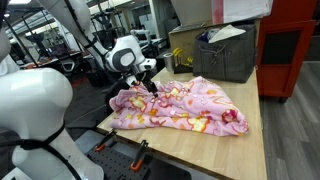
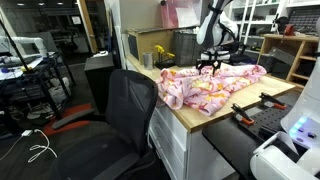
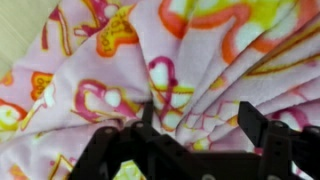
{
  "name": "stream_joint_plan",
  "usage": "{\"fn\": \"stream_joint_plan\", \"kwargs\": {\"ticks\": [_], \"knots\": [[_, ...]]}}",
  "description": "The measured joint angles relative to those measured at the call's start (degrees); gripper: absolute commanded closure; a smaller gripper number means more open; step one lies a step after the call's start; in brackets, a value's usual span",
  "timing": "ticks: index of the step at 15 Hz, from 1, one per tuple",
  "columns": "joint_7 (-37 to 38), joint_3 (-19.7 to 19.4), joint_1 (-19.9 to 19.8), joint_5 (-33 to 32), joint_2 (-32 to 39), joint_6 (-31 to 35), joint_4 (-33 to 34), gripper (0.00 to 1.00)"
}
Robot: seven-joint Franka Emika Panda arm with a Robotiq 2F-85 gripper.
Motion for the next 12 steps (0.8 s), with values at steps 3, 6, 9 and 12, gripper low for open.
{"fn": "stream_joint_plan", "kwargs": {"ticks": [3, 6, 9, 12], "knots": [[0.7, -4.1, 3.8, -4.0, -5.8, -5.2, -1.9, 0.0], [3.1, -8.0, 7.3, -12.4, -10.1, -8.9, -3.0, 0.0], [4.2, -10.4, 9.1, -24.8, -15.2, -11.8, -3.8, 0.0], [6.8, -10.7, 9.1, -37.9, -22.0, -17.8, -3.7, 0.0]]}}
